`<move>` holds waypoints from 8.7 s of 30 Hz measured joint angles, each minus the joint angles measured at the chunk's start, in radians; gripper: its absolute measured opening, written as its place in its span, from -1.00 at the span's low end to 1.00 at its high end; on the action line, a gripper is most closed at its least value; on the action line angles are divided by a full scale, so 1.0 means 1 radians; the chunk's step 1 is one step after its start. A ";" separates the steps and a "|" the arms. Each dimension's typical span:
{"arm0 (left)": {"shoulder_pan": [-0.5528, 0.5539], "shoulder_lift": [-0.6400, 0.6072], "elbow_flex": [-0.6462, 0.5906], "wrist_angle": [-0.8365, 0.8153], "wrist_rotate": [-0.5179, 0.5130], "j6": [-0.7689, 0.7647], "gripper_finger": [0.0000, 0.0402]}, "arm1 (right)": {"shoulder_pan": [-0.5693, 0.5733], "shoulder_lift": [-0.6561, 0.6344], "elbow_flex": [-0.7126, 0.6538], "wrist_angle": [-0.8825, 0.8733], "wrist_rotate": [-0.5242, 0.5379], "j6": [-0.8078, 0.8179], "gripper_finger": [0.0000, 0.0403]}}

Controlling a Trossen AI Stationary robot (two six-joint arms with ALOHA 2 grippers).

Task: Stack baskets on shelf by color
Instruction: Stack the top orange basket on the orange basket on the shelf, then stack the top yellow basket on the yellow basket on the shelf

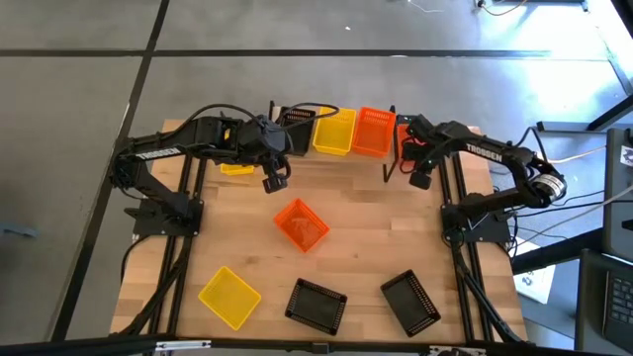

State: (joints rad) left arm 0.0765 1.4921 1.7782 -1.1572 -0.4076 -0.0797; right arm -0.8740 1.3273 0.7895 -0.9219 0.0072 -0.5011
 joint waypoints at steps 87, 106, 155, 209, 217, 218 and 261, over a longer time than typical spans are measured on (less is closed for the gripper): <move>0.000 0.000 0.000 0.000 0.000 0.002 -0.61 | -0.018 0.140 0.124 -0.016 0.064 -0.179 -0.97; 0.000 0.000 0.000 0.000 0.001 0.002 -0.61 | 0.061 -0.216 0.213 -0.251 0.179 0.029 -0.99; 0.000 0.000 0.000 0.000 0.001 0.002 -0.61 | 0.511 0.415 1.237 -0.606 0.233 0.487 -1.00; 0.032 -0.036 0.000 -0.280 0.001 -0.487 -0.61 | 0.574 0.281 1.344 -0.650 0.156 0.256 -0.54; 0.179 -0.077 -0.011 -0.408 0.026 -0.799 -0.61 | 0.574 0.229 1.344 -0.646 0.043 0.256 -0.54; 0.201 -0.084 -0.019 -0.408 0.055 -0.805 -0.61 | 0.574 0.226 1.344 -0.646 0.043 0.255 -0.54; 0.534 -0.109 -0.757 0.058 0.293 0.244 -0.61 | 0.568 0.227 1.344 -0.649 -0.107 0.086 -0.54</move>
State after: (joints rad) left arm 0.6105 1.3834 1.0209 -1.0988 -0.1147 0.1638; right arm -0.3058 1.5543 2.1338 -1.5713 -0.0994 -0.4149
